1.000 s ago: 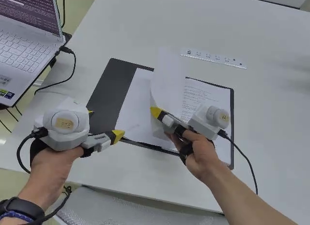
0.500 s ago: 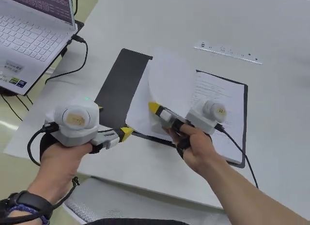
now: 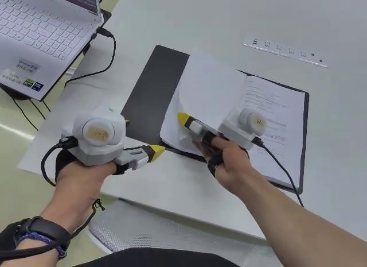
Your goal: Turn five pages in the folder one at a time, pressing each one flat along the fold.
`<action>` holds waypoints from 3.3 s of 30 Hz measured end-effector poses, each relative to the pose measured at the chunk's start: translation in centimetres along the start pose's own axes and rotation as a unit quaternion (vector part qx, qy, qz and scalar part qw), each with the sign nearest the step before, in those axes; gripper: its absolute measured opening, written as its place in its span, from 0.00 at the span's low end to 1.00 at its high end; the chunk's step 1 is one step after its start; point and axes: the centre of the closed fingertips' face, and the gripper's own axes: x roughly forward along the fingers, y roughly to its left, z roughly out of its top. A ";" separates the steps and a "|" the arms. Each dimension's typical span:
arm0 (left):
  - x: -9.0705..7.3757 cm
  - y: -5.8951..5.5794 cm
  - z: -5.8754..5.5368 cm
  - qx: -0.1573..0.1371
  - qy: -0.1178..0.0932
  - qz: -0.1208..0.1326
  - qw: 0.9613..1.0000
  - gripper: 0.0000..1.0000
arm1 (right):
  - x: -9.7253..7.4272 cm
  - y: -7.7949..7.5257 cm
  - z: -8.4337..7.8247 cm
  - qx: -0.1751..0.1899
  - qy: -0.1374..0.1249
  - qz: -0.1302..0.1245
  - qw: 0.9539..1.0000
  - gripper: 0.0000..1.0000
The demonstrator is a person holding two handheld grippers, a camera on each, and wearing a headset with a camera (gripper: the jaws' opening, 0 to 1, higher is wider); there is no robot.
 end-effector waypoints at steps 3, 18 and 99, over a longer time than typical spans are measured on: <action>0.1 0.2 0.1 -0.001 0.000 0.001 1.000 0.60 | 0.5 -0.3 -0.4 0.002 0.005 -0.005 1.000 0.00; 0.8 0.2 0.0 0.003 0.010 -0.006 1.000 0.59 | 1.7 -0.5 -2.3 -0.013 0.036 -0.005 0.999 0.09; 11.2 -2.5 -1.7 0.140 0.080 -0.083 0.983 0.35 | -11.2 -5.1 5.2 -0.139 0.031 -0.037 0.989 0.31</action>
